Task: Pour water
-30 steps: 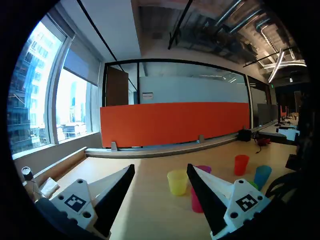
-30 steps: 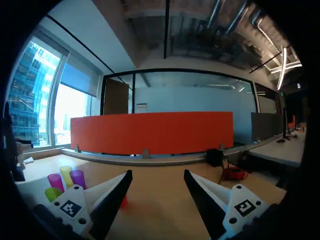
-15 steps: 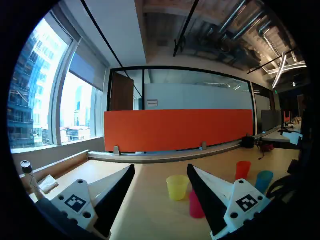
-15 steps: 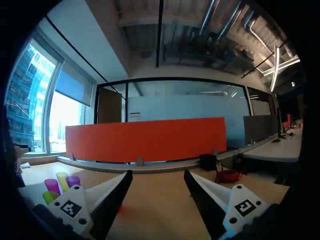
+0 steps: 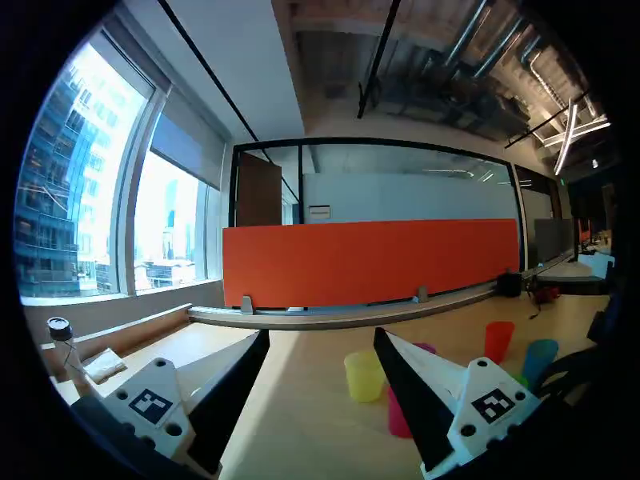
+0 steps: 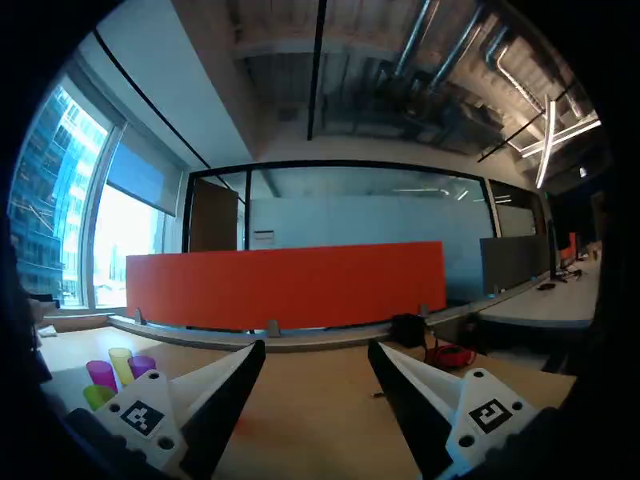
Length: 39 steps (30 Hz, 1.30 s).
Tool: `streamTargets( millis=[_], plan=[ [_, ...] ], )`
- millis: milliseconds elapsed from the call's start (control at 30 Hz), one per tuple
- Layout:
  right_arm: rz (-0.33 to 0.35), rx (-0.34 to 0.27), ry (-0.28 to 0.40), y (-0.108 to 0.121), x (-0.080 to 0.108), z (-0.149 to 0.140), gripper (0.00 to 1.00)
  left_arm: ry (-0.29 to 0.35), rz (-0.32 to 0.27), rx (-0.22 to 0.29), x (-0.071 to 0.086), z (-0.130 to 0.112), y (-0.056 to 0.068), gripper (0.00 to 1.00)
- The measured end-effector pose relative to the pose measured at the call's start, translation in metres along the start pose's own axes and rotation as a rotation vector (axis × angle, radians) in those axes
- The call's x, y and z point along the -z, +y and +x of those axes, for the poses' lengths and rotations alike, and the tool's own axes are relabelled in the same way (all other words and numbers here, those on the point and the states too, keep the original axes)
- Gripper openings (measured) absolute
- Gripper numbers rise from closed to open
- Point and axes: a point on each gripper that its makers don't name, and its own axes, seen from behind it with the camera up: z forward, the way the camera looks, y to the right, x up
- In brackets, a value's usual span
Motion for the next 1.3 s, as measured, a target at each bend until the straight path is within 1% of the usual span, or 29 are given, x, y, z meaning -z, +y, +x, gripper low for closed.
streamTargets(
  millis=[167, 400, 700, 900, 1300],
  plan=[
    [-0.001, 0.007, -0.015, -0.002, 0.002, -0.005, 1.00, -0.001, -0.003, -0.006, 0.001, -0.008, 0.000, 0.97],
    [-0.014, 0.007, -0.021, 0.000, 0.006, -0.009, 0.99, -0.004, 0.011, -0.015, 0.003, -0.020, -0.010, 0.97],
    [-0.031, 0.010, -0.018, 0.009, 0.011, -0.006, 0.99, -0.005, 0.016, 0.017, 0.003, -0.030, -0.019, 0.97],
    [-0.036, 0.024, -0.017, 0.012, 0.012, -0.004, 0.99, -0.010, 0.020, 0.020, 0.002, -0.036, -0.024, 0.97],
    [-0.039, 0.035, -0.016, 0.012, 0.014, 0.000, 0.99, -0.031, 0.014, 0.036, 0.001, -0.047, -0.025, 0.97]
  ],
)
